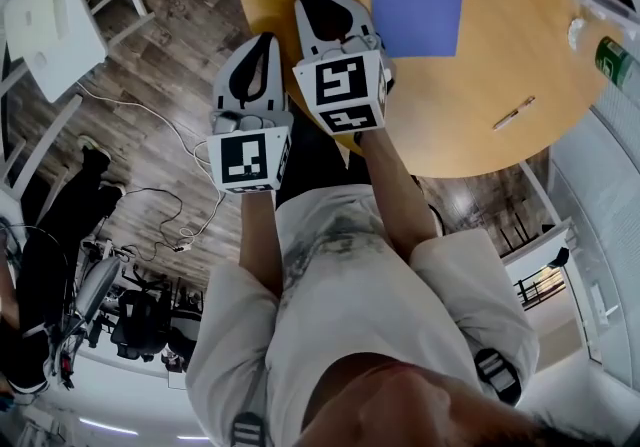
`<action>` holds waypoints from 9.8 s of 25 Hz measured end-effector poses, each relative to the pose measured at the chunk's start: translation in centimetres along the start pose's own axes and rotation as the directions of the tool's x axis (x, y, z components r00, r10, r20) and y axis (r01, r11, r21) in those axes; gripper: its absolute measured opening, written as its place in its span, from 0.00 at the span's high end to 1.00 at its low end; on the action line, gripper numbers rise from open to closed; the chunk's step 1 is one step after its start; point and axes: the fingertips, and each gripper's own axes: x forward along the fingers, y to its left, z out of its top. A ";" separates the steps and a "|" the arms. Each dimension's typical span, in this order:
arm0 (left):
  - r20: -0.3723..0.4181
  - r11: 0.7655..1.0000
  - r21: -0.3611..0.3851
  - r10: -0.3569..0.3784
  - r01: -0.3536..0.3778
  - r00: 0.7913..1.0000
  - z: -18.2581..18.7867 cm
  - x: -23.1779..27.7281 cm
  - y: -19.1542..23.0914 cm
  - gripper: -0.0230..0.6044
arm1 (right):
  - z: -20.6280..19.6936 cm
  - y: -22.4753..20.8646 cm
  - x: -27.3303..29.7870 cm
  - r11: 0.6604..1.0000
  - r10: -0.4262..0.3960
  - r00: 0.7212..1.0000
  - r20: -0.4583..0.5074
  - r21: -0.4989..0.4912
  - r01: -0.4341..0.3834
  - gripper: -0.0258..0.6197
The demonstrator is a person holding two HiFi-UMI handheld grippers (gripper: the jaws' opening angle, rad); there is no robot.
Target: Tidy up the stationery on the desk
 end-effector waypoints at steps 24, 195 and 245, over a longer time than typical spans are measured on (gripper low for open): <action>-0.068 0.935 0.177 -0.300 0.307 0.952 1.5 5.2 -14.6 0.94 | -7.1 -12.9 -11.9 0.914 -0.300 0.954 0.025 0.292 0.280 0.80; -0.507 0.677 0.427 -0.369 0.599 0.779 -6.1 11.2 -30.0 0.95 | -22.8 -18.6 -22.5 0.840 -0.359 0.928 -0.098 0.399 0.367 0.87; -0.291 0.590 0.354 -0.668 0.726 0.685 -3.0 6.9 -38.1 0.95 | -23.6 -21.6 -31.5 0.730 -0.581 0.809 0.090 0.497 0.469 0.87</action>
